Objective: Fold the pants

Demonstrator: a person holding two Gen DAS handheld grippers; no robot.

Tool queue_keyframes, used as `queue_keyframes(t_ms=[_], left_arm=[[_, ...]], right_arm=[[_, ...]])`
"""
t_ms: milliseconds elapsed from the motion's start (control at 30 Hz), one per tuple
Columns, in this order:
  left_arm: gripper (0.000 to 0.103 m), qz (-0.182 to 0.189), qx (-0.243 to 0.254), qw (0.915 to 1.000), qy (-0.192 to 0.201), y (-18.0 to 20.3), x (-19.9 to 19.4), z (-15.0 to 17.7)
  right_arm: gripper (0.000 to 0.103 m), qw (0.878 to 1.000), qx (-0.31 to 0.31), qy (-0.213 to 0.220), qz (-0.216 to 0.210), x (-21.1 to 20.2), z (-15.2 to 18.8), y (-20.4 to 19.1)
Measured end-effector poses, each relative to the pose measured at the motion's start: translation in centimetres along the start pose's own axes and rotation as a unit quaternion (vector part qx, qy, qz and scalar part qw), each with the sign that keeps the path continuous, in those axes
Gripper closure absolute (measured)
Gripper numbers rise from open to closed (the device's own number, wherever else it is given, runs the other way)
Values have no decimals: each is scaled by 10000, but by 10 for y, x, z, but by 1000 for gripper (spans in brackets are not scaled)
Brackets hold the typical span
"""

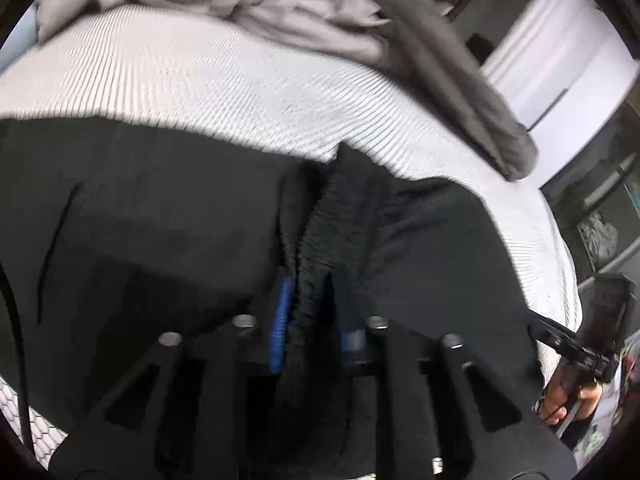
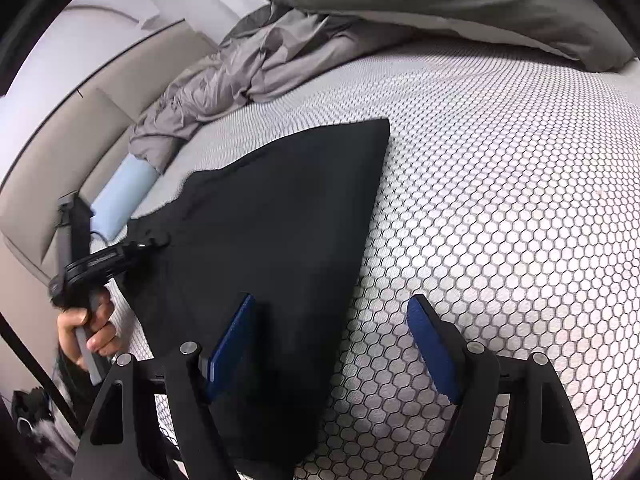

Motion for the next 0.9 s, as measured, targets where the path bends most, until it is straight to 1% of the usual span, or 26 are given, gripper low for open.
queue_keyframes(t_ms=[67, 133, 200, 233, 333, 367, 433, 467, 500, 567, 600, 633, 667, 700, 767, 800, 867, 900], left_arm=[[70, -38, 89, 9999, 38, 2, -4, 1], [50, -50, 262, 9996, 104, 8, -14, 2], [44, -60, 323, 9987, 388, 8, -32, 1], [38, -55, 347, 9982, 487, 10, -37, 1], [36, 55, 428, 9969, 652, 23, -44, -2], [36, 87, 448, 9969, 648, 29, -46, 0], [36, 170, 469, 9973, 546, 39, -42, 2], [36, 249, 495, 9973, 491, 46, -39, 4], [36, 294, 547, 9970, 464, 52, -36, 6], [36, 309, 697, 9960, 461, 65, -33, 8], [36, 288, 788, 9953, 477, 73, -30, 9], [36, 290, 894, 9944, 482, 81, -28, 12], [36, 323, 969, 9937, 466, 89, -26, 14], [36, 391, 1055, 9927, 432, 99, -24, 18], [36, 578, 1268, 9898, 279, 126, -17, 32], [36, 721, 1524, 9856, 127, 148, -11, 46], [36, 873, 1980, 9763, -55, 180, 0, 67], [36, 930, 2303, 9685, -170, 200, 7, 81]], right_arm=[[23, 9999, 58, -44, -94, 0, 2, -2], [23, 9993, 145, -124, -313, -3, 8, -4], [23, 9980, 177, -252, -553, -6, 18, -7], [24, 9970, 164, -307, -694, -6, 24, -10], [48, 9932, 247, -478, -1036, 0, 36, -17], [60, 9907, 402, -522, -1194, 4, 39, -17], [71, 9876, 664, -542, -1314, 6, 44, -10], [78, 9866, 724, -563, -1351, 5, 45, -8], [81, 9869, 700, -605, -1318, 4, 49, -6], [81, 9903, 375, -718, -1128, 4, 55, -10], [81, 9916, 175, -731, -1057, 1, 57, -14], [81, 9921, 128, -672, -1049, 0, 55, -16], [78, 9924, 129, -580, -1076, -5, 53, -17], [73, 9926, 183, -519, -1087, -9, 50, -17], [67, 9929, 416, -250, -1088, -13, 38, -14], [64, 9925, 499, -180, -1099, -12, 33, -13], [64, 9902, 686, -197, -1197, -4, 25, -12], [64, 9890, 762, -245, -1244, 1, 22, -11]])
Point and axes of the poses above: each gripper's, at about its wrist camera, not at the fingertips, and x roughly the way its jaws point, y to its right, z to its underside, the point moved 5 cm from there along x, roughly the way its jaws point
